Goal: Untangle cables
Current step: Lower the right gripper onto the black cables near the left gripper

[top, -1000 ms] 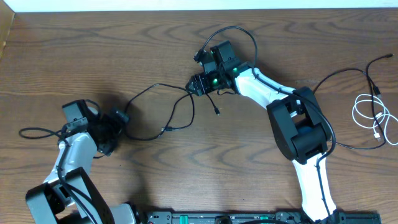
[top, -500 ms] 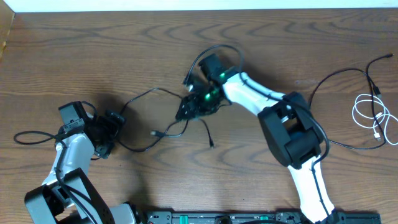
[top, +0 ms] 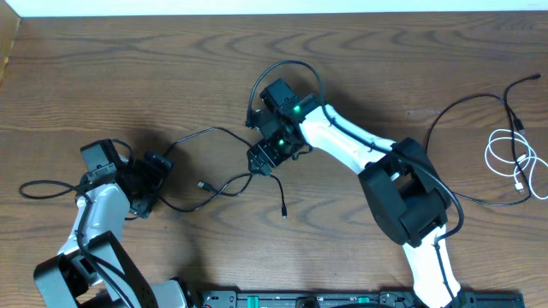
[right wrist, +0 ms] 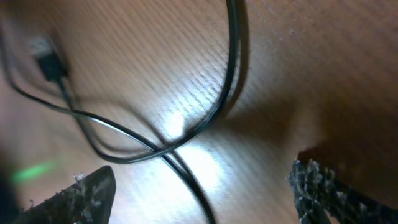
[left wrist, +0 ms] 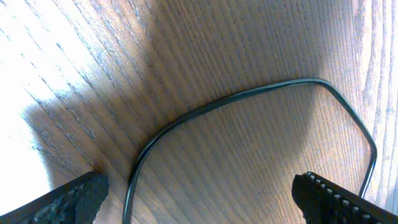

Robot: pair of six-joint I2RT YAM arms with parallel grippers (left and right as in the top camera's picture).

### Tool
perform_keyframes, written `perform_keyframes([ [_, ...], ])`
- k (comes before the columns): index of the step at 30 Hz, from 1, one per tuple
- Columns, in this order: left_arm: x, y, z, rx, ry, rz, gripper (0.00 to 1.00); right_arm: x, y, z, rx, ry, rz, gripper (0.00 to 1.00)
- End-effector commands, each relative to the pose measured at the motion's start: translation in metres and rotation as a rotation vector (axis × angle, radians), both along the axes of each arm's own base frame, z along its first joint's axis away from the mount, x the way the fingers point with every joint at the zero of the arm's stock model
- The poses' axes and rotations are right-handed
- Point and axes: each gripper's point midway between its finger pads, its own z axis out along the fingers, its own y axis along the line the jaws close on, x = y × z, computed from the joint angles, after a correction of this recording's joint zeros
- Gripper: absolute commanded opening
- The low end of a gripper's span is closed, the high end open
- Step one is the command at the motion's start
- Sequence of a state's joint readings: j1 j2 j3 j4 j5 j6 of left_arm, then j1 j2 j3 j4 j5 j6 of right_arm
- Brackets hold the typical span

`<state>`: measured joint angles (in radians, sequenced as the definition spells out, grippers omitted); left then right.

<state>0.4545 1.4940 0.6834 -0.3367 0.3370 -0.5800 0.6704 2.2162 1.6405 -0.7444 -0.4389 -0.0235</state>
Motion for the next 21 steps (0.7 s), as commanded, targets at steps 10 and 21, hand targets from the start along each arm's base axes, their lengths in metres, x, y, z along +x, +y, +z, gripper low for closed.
perform_keyframes([
  [10,-0.008,0.005,-0.007,0.013,0.042,0.027,1.00,-0.025,0.020,-0.012,-0.155,-0.226,0.231,0.92],
  [21,-0.009,0.004,-0.007,0.012,0.045,0.027,1.00,-0.016,0.036,-0.024,-0.172,-0.284,0.148,0.54],
])
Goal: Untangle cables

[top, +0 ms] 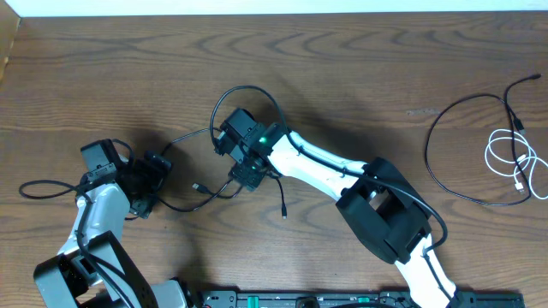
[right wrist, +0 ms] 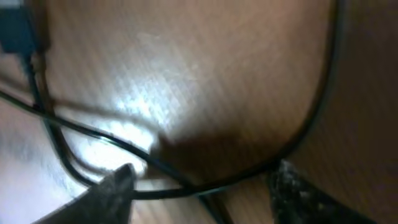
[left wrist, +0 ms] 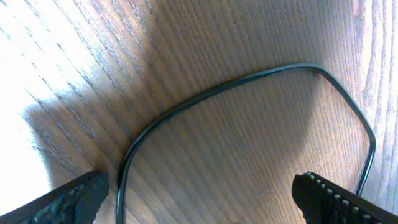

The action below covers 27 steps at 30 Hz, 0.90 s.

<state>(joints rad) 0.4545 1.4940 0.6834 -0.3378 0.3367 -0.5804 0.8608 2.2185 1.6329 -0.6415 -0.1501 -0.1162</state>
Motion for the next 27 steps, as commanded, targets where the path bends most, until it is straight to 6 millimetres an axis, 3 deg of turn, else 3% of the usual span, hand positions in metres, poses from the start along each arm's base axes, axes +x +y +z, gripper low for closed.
perform_keyframes([
  [1,-0.009,0.005,-0.007,0.012,0.044,0.026,1.00,0.004,-0.007,-0.016,-0.032,0.007,-0.048,0.50],
  [6,-0.009,0.005,-0.007,0.012,0.044,0.027,1.00,0.011,-0.012,-0.020,-0.055,-0.015,-0.097,0.28],
  [9,-0.009,0.005,-0.007,0.012,0.044,0.026,1.00,0.023,-0.021,-0.020,-0.088,-0.055,-0.181,0.02],
  [17,-0.009,0.004,-0.007,0.012,0.044,0.026,1.00,0.029,-0.039,-0.018,-0.137,-0.036,-0.226,0.01],
  [21,-0.009,0.004,-0.007,0.012,0.044,0.026,1.00,0.029,-0.051,-0.011,-0.197,-0.031,-0.144,0.01],
  [27,-0.009,0.004,-0.007,0.012,0.044,0.026,1.00,0.025,-0.095,-0.015,-0.396,-0.046,0.016,0.09],
])
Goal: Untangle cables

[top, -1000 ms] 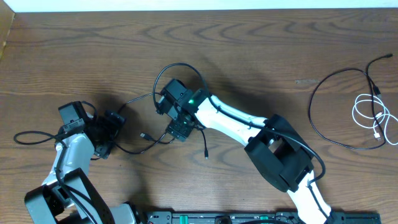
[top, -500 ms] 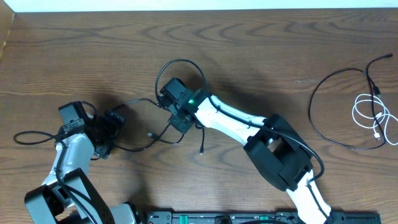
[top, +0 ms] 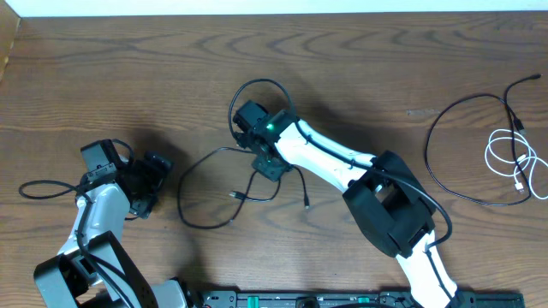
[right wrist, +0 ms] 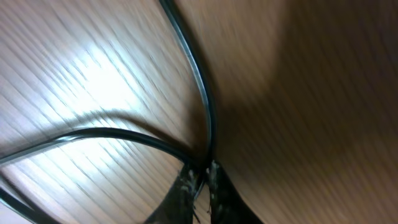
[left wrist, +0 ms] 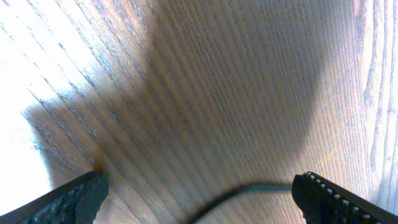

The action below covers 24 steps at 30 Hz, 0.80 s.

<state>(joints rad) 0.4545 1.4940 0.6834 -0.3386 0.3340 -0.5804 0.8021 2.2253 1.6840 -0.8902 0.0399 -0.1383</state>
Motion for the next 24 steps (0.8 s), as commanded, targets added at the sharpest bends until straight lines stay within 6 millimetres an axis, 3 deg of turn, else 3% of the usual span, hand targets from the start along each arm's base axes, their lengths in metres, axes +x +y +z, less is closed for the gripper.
perform_keyframes([
  [1,-0.008,0.004,-0.007,0.010,0.042,0.025,1.00,0.009,-0.028,-0.011,-0.139,-0.018,0.109,0.14],
  [4,-0.008,0.004,-0.007,0.010,0.042,0.025,1.00,0.013,-0.033,-0.010,-0.141,-0.011,0.124,0.31],
  [7,-0.008,0.004,-0.007,0.010,0.042,0.025,1.00,0.013,-0.018,0.003,-0.088,-0.010,0.171,0.49],
  [12,-0.008,0.004,-0.007,0.010,0.042,0.025,1.00,0.007,0.003,0.025,-0.061,-0.017,0.322,0.65],
  [13,-0.008,0.004,-0.007,0.010,0.042,0.025,1.00,-0.001,0.009,0.024,-0.036,0.010,0.374,0.72],
  [17,-0.008,0.004,-0.007,0.010,0.042,0.025,1.00,-0.025,0.016,0.015,0.044,0.103,0.508,0.80],
  [21,-0.008,0.004,-0.007,0.010,0.042,0.025,1.00,-0.030,0.010,0.000,0.032,0.110,0.613,0.85],
  [24,-0.008,0.004,-0.007,0.010,0.042,0.025,1.00,-0.026,0.009,-0.014,0.038,0.072,0.674,0.96],
])
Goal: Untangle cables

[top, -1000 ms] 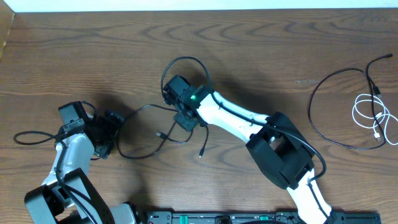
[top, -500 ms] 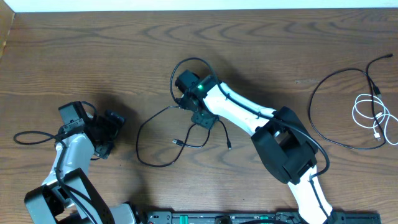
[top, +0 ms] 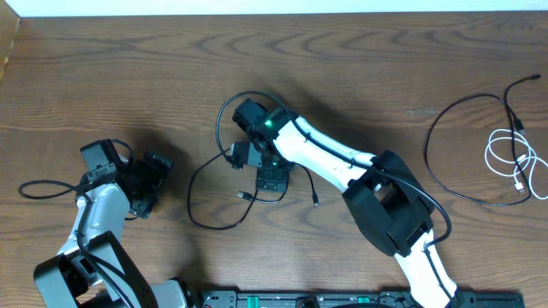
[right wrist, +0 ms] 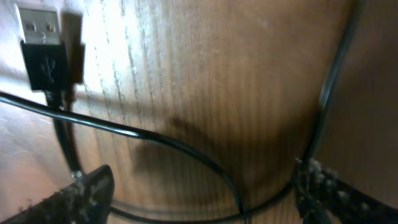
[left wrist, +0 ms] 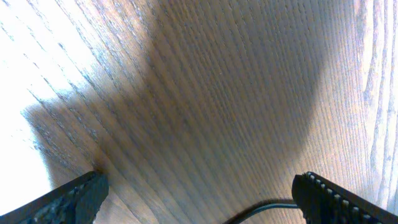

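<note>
A black cable lies in loose loops at the table's middle, with a USB plug at one end and a second end to the right. My right gripper stands over the loops, open, with strands of the cable crossing between its fingers. The USB plug shows at the upper left of the right wrist view. My left gripper is open at the left over bare wood; only a short bit of cable shows near its right finger.
Another black cable trails off left of the left arm. At the far right lie a big black cable loop and a coiled white cable. The wooden table's far edge runs along the top.
My right gripper, which was shut on the black cable, now stands open a little nearer the front edge. The cable loops shifted slightly. The left arm has not moved.
My right gripper was open over the crossing strands at mid-table, the cable reaching under my open left gripper. It then stood further left, jaws narrower. Then it was shut on the cable further right, the cable nearly gone from the left gripper's view. Now it is open.
</note>
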Robot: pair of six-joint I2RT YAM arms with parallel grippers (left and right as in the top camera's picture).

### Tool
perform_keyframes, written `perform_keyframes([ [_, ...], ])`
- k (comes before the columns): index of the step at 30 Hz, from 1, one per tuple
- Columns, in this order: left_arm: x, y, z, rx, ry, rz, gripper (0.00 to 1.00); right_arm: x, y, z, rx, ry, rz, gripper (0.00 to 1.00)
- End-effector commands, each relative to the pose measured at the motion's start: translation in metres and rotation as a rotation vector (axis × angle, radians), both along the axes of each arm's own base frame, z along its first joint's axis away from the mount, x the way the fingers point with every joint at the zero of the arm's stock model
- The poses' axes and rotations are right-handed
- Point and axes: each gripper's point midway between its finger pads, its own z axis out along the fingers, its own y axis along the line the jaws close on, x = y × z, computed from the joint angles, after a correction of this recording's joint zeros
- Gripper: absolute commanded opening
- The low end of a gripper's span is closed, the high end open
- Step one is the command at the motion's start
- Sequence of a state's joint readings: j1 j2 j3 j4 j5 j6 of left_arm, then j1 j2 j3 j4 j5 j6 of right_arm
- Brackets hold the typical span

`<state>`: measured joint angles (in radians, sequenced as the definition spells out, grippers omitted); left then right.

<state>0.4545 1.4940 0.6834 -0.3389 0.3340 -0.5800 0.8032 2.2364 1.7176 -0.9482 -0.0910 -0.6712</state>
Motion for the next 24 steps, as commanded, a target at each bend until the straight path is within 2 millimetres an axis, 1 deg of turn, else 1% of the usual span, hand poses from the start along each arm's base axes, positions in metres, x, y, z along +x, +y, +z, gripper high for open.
perform_keyframes([
  [1,-0.008,0.004,-0.007,0.010,0.041,0.025,1.00,-0.002,-0.004,-0.024,0.010,-0.014,0.140,0.99],
  [5,-0.008,0.004,-0.007,0.010,0.042,0.025,1.00,0.013,-0.016,-0.042,-0.039,-0.118,0.130,0.99],
  [10,-0.008,0.004,-0.007,0.010,0.042,0.025,1.00,0.005,-0.027,-0.053,-0.073,-0.095,0.098,0.98],
  [13,-0.008,0.004,-0.007,0.010,0.042,0.026,1.00,0.004,-0.029,-0.055,-0.075,-0.093,0.079,0.99],
  [15,-0.008,0.004,-0.007,0.010,0.042,0.026,1.00,0.014,-0.028,-0.054,-0.072,-0.131,0.044,0.99],
  [19,-0.008,0.004,-0.007,0.010,0.042,0.025,1.00,0.047,-0.026,-0.047,-0.086,-0.291,-0.053,0.99],
  [20,-0.008,0.004,-0.007,0.010,0.042,0.025,1.00,0.052,-0.026,-0.045,-0.089,-0.316,-0.071,0.99],
  [22,-0.008,0.004,-0.007,0.010,0.042,0.025,1.00,0.057,-0.025,-0.044,-0.074,-0.330,-0.098,0.99],
  [24,-0.008,0.004,-0.007,0.010,0.042,0.025,1.00,0.056,-0.024,-0.045,-0.048,-0.299,-0.115,0.99],
])
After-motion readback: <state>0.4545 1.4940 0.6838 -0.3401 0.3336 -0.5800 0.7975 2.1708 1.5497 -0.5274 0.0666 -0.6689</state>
